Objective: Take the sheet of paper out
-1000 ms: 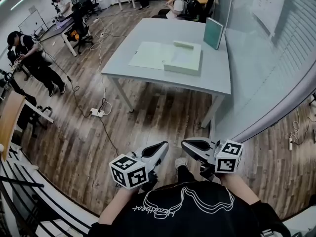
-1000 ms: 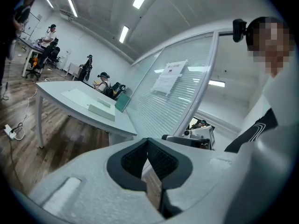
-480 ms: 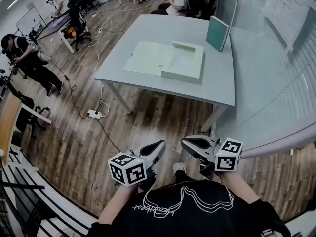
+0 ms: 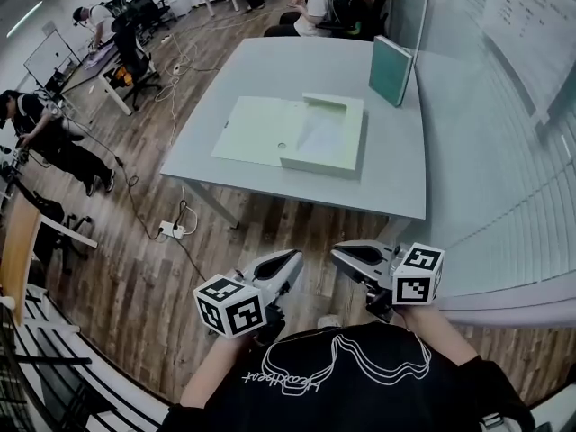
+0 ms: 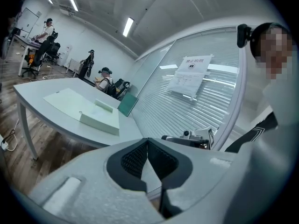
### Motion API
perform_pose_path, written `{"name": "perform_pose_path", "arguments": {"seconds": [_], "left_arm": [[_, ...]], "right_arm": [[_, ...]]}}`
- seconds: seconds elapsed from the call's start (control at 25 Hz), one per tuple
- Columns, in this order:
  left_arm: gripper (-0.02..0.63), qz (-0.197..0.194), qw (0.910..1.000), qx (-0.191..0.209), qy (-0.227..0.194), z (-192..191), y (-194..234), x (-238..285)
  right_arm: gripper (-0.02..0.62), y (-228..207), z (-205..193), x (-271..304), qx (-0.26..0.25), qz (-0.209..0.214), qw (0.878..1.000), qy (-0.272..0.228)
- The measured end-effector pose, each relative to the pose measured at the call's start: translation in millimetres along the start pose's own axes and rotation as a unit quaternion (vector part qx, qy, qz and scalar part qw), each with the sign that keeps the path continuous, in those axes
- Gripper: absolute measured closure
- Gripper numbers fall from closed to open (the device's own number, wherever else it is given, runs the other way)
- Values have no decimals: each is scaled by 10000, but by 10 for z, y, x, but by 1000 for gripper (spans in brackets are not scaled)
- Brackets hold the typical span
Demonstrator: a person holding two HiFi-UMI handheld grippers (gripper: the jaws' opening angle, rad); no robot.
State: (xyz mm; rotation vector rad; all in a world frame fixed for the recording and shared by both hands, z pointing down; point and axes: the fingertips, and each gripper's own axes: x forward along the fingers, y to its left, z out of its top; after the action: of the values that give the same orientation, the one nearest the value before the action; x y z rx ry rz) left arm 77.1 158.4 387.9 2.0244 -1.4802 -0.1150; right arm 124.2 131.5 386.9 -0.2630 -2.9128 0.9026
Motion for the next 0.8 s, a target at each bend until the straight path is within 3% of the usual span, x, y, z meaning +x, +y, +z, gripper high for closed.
{"name": "perform_pose_path", "arguments": {"seconds": [0.44, 0.8], "left_arm": [[593, -362, 9992, 152, 17, 325, 211, 408], [592, -727, 9971, 70, 219, 824, 843, 824]], "right_arm": [[586, -434, 254, 56, -88, -282, 9994, -194], [586, -1087, 664, 375, 47, -849, 9957, -369]]}}
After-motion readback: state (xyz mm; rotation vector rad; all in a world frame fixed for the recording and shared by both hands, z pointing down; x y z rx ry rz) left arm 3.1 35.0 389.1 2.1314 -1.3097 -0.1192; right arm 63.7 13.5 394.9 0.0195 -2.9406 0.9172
